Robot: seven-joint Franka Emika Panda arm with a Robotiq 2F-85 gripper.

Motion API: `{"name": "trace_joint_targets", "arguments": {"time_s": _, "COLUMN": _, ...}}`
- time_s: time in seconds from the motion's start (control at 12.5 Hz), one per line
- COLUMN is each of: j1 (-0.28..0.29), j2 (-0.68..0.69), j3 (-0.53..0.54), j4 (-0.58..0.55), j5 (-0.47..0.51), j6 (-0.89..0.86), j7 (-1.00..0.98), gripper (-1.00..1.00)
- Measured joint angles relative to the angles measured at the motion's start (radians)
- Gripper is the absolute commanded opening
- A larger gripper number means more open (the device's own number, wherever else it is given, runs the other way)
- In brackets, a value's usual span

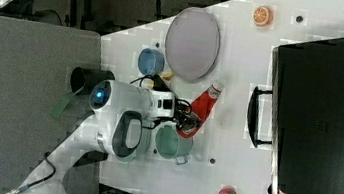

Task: Pick ketchup from strainer and place it on the table

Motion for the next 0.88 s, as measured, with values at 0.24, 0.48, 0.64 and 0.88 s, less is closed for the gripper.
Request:
{"name": "trace_joint_targets", "arguments": {"time_s": 0.24, "j1": 0.002, "j2": 0.075, "j3": -0.005, "j4": -0.010, "j5": -0.015, "j6": 0.042, "j7": -0.014, "gripper": 1.00}}
{"name": "trace_joint_targets", "arguments": {"time_s": 0.48, "j1": 0.007, "j2": 0.079, "j3": -0.012, "j4": -0.025, "j5": -0.033, "j6": 0.034, "j7": -0.016, "gripper": 1.00}}
{"name": "trace_joint_targets", "arguments": {"time_s": 0.64, "j1": 0.006, "j2": 0.035, "j3": -0.013, "j4": -0.002, "j5": -0.033, "j6": -0.017, "j7": -0.017, "gripper": 1.00}}
{"name": "trace_joint_targets", "arguments": {"time_s": 0.88, "j1": 0.003, "j2": -0.077, "j3": -0.015, "j4": 0.127, "j5": -0.026, "j6": -0.148, "j7": -0.017, "gripper": 1.00}}
